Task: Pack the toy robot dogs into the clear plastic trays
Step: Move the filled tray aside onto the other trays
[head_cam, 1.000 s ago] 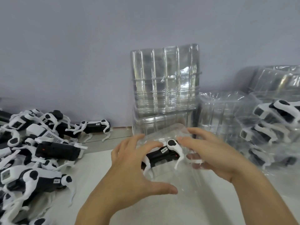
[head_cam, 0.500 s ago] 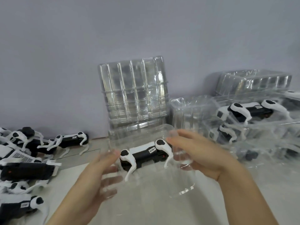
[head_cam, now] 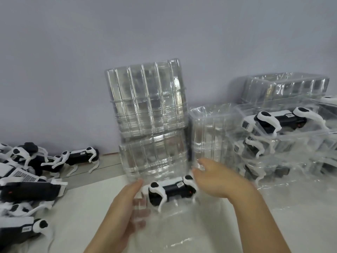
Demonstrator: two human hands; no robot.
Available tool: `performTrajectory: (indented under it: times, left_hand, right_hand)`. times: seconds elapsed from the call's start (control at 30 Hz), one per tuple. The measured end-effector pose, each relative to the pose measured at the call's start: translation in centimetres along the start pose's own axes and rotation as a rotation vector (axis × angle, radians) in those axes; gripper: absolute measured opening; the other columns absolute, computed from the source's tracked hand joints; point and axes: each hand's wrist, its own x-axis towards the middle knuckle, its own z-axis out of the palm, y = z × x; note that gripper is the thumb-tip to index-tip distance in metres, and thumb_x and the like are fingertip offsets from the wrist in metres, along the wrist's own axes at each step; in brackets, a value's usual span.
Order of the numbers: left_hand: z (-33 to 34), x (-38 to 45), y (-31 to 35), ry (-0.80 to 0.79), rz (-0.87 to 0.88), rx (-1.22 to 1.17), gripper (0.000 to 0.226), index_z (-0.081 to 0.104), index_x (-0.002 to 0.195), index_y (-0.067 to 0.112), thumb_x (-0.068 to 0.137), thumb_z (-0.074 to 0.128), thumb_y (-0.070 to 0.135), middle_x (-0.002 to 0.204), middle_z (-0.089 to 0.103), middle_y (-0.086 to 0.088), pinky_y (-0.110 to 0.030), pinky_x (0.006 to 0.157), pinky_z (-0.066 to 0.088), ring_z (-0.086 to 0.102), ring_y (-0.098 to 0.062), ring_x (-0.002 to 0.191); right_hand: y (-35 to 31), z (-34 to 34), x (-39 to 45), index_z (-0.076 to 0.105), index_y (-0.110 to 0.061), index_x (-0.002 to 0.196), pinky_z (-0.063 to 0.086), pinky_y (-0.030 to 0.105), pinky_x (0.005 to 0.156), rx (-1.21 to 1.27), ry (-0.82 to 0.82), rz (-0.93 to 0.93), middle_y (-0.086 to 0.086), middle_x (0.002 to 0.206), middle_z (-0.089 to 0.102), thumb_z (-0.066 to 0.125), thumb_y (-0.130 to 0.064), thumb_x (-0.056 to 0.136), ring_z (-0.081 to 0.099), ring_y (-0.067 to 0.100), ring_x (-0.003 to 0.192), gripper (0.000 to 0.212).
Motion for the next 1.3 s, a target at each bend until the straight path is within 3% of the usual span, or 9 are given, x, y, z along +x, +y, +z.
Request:
performTrajectory:
  times: [0.13, 0.27, 0.33, 0.43, 0.57, 0.73, 0.87, 1.1, 1.3]
  left_hand:
    - [0.7, 0.3, -1.0, -0.089, 0.098, -0.007, 0.079, 0.063, 0.128, 0.028, 0.058, 0.086, 0.055, 0.118, 0.07, -0.005, -0.033, 0.073, 0.055, 0.068, -0.024, 0.105]
    - [0.7, 0.2, -1.2, -0.089, 0.227, 0.085, 0.103, 0.049, 0.146, 0.029, 0.055, 0.072, 0.073, 0.145, 0.055, 0.008, -0.046, 0.115, 0.038, 0.051, -0.014, 0.134]
    - [0.5, 0.1, -1.1, 0.035, 0.304, 0.326, 0.084, 0.057, 0.138, 0.031, 0.068, 0.065, 0.077, 0.135, 0.06, 0.013, -0.041, 0.113, 0.04, 0.053, -0.01, 0.128]
    - [-0.2, 0.3, -0.4, 0.29, 0.343, 0.506, 0.038, 0.073, 0.1, 0.025, 0.084, 0.063, 0.057, 0.094, 0.074, 0.005, -0.036, 0.085, 0.054, 0.069, -0.016, 0.094]
    - [-0.3, -0.5, 0.8, 0.14, 0.164, 0.396, 0.039, 0.071, 0.088, 0.012, 0.094, 0.059, 0.048, 0.068, 0.073, -0.008, -0.031, 0.055, 0.056, 0.07, -0.023, 0.056]
    - [1.0, -0.9, 0.3, -0.151, 0.112, 0.31, 0.035, 0.076, 0.104, 0.011, 0.102, 0.05, 0.034, 0.103, 0.075, -0.01, -0.027, 0.071, 0.059, 0.075, -0.022, 0.085]
    - [2.0, -1.5, -0.1, -0.304, 0.117, 0.229, 0.028, 0.075, 0.109, 0.013, 0.104, 0.048, 0.019, 0.101, 0.077, -0.002, -0.026, 0.08, 0.058, 0.073, -0.014, 0.091]
    - [2.6, -1.4, -0.9, -0.355, 0.209, 0.299, 0.032, 0.076, 0.103, 0.016, 0.101, 0.049, -0.001, 0.102, 0.076, 0.006, -0.022, 0.085, 0.057, 0.07, -0.004, 0.096]
    - [3.7, -1.0, -1.1, -0.327, 0.263, 0.331, 0.027, 0.075, 0.097, 0.02, 0.1, 0.054, 0.003, 0.098, 0.077, 0.009, -0.021, 0.081, 0.058, 0.071, -0.003, 0.091]
  right_hand:
    - [-1.8, 1.0, 0.3, 0.043, -0.024, 0.144, 0.043, 0.028, 0.092, 0.003, 0.148, -0.177, 0.003, 0.145, 0.046, 0.04, -0.041, 0.105, 0.054, 0.014, 0.112, 0.042]
    - [-4.0, 3.9, 0.4, 0.045, -0.037, 0.142, 0.036, 0.014, 0.085, 0.03, 0.147, -0.403, -0.009, 0.139, 0.041, 0.046, -0.04, 0.102, 0.046, -0.001, 0.1, 0.04]
    - [-4.4, 4.9, 0.5, 0.049, -0.039, 0.137, 0.036, 0.01, 0.073, 0.032, 0.13, -0.449, -0.013, 0.131, 0.043, 0.048, -0.04, 0.101, 0.047, -0.003, 0.097, 0.036]
    - [-4.3, 5.4, 0.7, 0.052, -0.039, 0.134, 0.035, 0.017, 0.085, 0.022, 0.1, -0.461, -0.012, 0.126, 0.046, 0.049, -0.039, 0.101, 0.046, 0.002, 0.11, 0.033]
    - [-4.1, 5.4, 0.8, 0.054, -0.039, 0.132, 0.037, 0.02, 0.088, 0.027, 0.089, -0.462, -0.014, 0.122, 0.048, 0.05, -0.037, 0.101, 0.047, 0.003, 0.113, 0.031]
    - [-4.5, 5.3, 0.6, 0.059, -0.037, 0.128, 0.036, 0.006, 0.077, 0.089, 0.117, -0.504, -0.016, 0.117, 0.052, 0.051, -0.031, 0.101, 0.05, -0.004, 0.105, 0.028]
    - [-4.6, 5.1, 0.5, 0.061, -0.037, 0.125, 0.04, 0.009, 0.078, 0.117, 0.12, -0.517, -0.013, 0.116, 0.056, 0.051, -0.031, 0.101, 0.054, -0.002, 0.103, 0.027]
    - [-4.4, 5.1, 0.8, 0.063, -0.036, 0.122, 0.039, 0.006, 0.074, 0.155, 0.136, -0.509, -0.014, 0.113, 0.058, 0.053, -0.03, 0.1, 0.055, -0.004, 0.1, 0.025]
    - [-4.1, 4.7, 0.9, 0.066, -0.034, 0.119, 0.049, 0.019, 0.089, 0.188, 0.182, -0.504, -0.013, 0.109, 0.06, 0.054, -0.027, 0.099, 0.057, 0.0, 0.101, 0.024]
